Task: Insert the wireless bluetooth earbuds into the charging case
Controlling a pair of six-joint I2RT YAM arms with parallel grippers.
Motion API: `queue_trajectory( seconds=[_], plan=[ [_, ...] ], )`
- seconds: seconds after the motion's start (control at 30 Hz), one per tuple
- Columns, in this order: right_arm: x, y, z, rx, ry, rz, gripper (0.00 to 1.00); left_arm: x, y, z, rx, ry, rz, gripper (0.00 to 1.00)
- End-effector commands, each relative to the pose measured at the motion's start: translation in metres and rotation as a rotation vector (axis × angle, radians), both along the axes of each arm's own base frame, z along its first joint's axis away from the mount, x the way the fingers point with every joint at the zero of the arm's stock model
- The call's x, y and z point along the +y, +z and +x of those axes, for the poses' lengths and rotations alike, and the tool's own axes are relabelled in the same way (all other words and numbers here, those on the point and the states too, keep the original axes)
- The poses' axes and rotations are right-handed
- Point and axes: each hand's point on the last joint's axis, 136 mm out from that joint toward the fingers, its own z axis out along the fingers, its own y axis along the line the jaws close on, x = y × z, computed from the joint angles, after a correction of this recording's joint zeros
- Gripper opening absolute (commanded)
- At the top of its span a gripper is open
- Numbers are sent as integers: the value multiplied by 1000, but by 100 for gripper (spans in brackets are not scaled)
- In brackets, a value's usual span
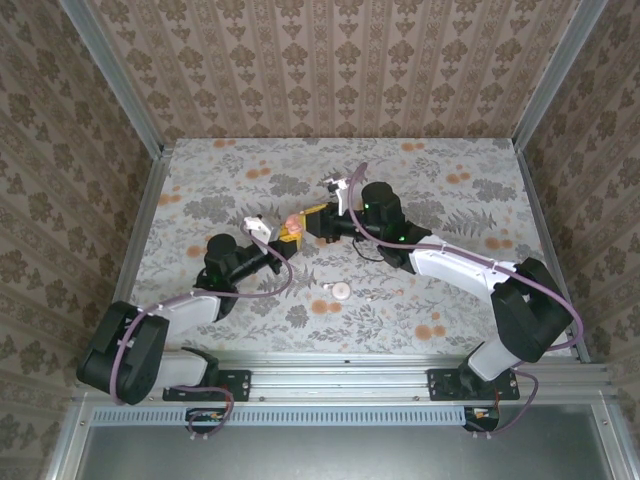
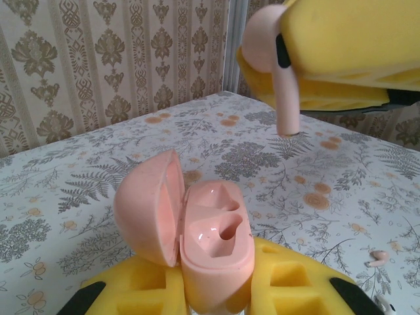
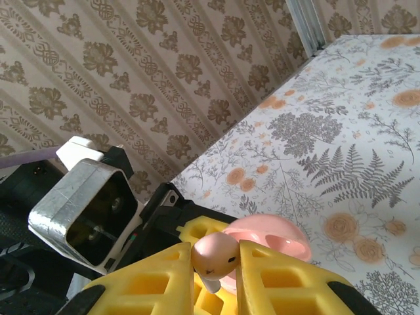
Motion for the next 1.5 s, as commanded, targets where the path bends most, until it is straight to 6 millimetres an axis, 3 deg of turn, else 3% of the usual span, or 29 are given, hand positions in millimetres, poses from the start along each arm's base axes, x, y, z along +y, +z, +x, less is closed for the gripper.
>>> queue_trajectory(
  seconds=[0.0,0.67,1.27,1.47],
  plan=[
    [8,14,4,-60,5,2,21,-3,15,0,-50,-13,-1,13],
    [16,-16,12,-47,-15,-62,20,-3,33,0,-73,-14,-26,13],
    [7,-27,9,-70,-28,-130,20,1,40,0,-91,9,-33,13],
    [6,-28,8,-72,-29,-135,27,1,42,-1,-94,9,-34,13]
  ],
)
